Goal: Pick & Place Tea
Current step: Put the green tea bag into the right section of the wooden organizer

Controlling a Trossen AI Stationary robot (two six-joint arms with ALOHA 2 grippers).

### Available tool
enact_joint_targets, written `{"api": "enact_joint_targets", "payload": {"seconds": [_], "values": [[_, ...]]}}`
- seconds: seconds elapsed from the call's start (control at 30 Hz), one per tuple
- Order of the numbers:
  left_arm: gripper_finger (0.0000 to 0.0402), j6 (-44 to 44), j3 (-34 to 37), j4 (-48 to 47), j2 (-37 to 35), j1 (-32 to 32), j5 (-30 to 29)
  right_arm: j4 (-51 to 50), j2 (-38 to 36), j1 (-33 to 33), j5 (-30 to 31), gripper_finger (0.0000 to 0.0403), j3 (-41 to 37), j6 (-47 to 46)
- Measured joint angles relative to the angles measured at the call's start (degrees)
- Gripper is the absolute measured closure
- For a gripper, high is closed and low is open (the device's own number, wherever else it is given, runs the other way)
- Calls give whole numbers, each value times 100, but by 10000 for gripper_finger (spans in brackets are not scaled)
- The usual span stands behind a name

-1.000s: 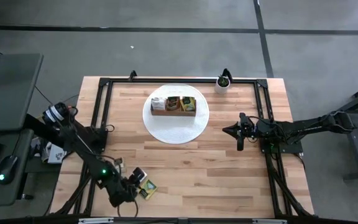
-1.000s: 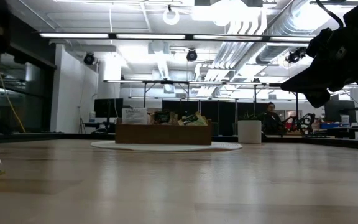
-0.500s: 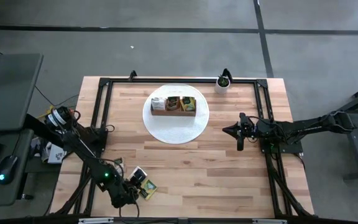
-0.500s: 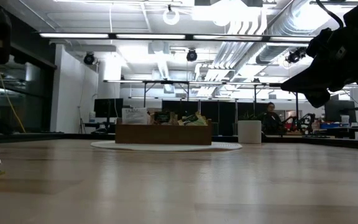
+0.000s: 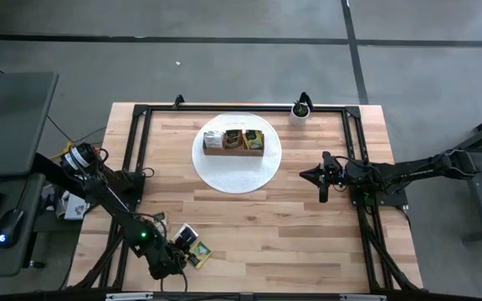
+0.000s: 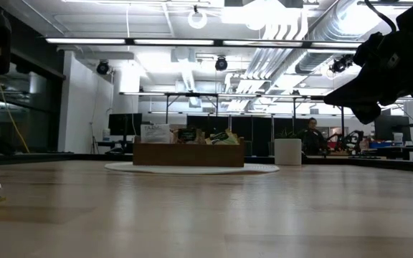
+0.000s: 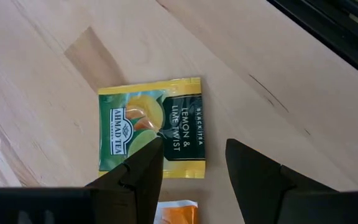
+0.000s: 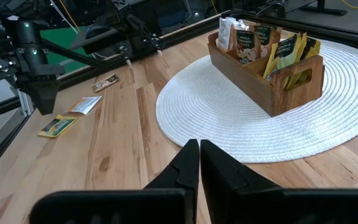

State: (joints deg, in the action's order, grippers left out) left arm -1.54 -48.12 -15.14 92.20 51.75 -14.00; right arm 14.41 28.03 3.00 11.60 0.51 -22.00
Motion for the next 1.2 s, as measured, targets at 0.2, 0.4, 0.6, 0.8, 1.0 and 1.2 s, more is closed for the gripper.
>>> {"api": "enact_joint_targets", "payload": {"seconds": [0.2, 0.4, 0.6, 0.8, 1.0, 1.2], "values": [[231, 2, -2, 73, 223, -133, 217, 0, 2, -2, 0, 391, 1, 0], [231, 2, -2, 137, 354, -160, 232, 2, 1, 0, -1, 391, 2, 0], [232, -15, -2, 149, 356, -167, 178, 2, 0, 0, -2, 391, 0, 0], [264, 4, -2, 151, 356, -209, 181, 1, 1, 0, -1, 391, 1, 0], [306, 22, -2, 153, 356, -269, 179, 2, 1, 0, -1, 391, 0, 0], [316, 130, -2, 157, 376, -273, 156, 2, 2, 0, -2, 391, 0, 0]]}}
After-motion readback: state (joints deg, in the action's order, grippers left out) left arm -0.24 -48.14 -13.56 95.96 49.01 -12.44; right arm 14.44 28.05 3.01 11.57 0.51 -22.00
